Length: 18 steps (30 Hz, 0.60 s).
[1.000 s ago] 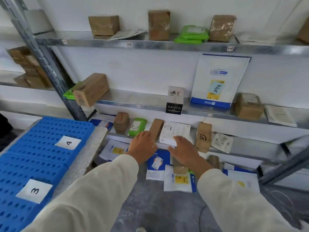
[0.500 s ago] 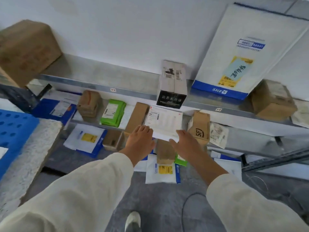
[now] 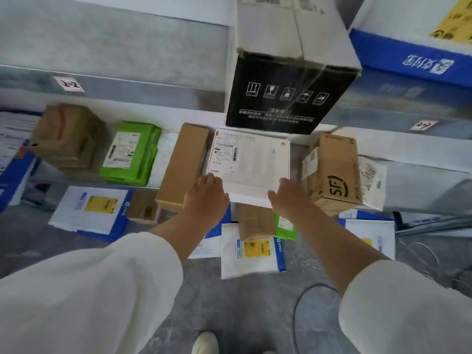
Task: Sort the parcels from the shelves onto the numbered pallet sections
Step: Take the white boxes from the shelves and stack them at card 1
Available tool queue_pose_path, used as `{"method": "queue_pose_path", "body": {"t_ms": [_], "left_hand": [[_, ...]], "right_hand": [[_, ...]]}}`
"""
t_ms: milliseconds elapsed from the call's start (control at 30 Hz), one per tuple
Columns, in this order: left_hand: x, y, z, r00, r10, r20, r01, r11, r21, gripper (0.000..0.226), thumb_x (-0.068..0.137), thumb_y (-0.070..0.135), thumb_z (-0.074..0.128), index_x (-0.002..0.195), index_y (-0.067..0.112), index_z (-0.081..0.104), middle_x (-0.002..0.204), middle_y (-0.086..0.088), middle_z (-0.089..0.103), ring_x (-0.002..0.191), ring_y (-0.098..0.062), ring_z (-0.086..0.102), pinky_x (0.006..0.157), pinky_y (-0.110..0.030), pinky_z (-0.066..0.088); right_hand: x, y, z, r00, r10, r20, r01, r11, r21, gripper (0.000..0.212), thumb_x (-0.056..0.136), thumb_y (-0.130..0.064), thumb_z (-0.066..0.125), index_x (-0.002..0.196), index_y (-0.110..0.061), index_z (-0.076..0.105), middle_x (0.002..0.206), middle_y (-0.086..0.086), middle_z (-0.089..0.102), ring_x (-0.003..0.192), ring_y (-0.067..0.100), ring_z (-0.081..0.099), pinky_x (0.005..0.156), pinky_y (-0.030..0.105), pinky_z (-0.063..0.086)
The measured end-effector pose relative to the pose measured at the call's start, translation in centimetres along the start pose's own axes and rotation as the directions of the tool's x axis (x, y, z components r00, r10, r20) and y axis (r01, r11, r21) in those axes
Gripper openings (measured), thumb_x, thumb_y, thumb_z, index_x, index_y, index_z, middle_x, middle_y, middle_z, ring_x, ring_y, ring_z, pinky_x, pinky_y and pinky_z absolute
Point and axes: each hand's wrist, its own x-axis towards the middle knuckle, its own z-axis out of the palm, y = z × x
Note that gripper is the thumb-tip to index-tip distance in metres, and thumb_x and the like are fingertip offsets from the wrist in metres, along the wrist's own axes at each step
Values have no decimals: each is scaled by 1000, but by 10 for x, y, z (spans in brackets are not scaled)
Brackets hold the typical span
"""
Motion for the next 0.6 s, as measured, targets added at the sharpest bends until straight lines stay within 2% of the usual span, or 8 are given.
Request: {"method": "queue_pose_path", "body": {"t_ms": [67,200,333,400,500,600], "left_hand": [[19,1,10,1000,0,6,1,1000,-29,48,100,35,38,136,3,38,136,-12,45,126,-25,44,101,-36,40],[52,-2,26,996,-70,56,76,990,-119,65,99,35,43,147,-2,19,147,-19,31,132,-31,36,106,-41,38],[76,4,43,967,-226,113,244,954,-174,83,97,45,46,148,-7,6,150,-24,22,136,-36,30,107,-44,34],[81,12,49,937,-324,131,348,895,-278,89,95,48,50,148,-7,3,149,-22,23,135,-34,31,106,-43,36],[87,15,54,896,-433,100,435,806,-402,81,92,45,57,144,-5,20,142,-20,32,127,-30,40,103,-39,38],[82,4,56,849,-503,161,483,614,-624,54,89,30,64,130,6,40,133,-10,46,116,-27,51,96,-41,48]], "right_hand": [[21,-6,12,999,38,-4,-38,999,9,42,98,-34,39,130,-6,43,126,11,45,116,28,47,94,38,42],[46,-7,27,995,96,-18,-95,993,64,45,96,-37,45,130,-8,43,134,13,41,123,30,42,85,37,36],[62,5,34,987,87,-131,-89,996,-11,52,94,-40,52,133,-10,34,141,13,29,130,29,34,96,38,42],[71,10,36,982,142,-126,-131,987,94,68,92,-45,55,140,-7,25,144,13,27,132,29,34,100,38,41],[79,11,37,964,265,-3,-235,860,453,90,87,-45,65,146,-1,13,147,16,32,133,30,40,105,38,42],[68,16,44,967,250,42,-240,848,472,103,85,-45,69,150,0,3,154,15,19,140,31,29,112,39,35]]}}
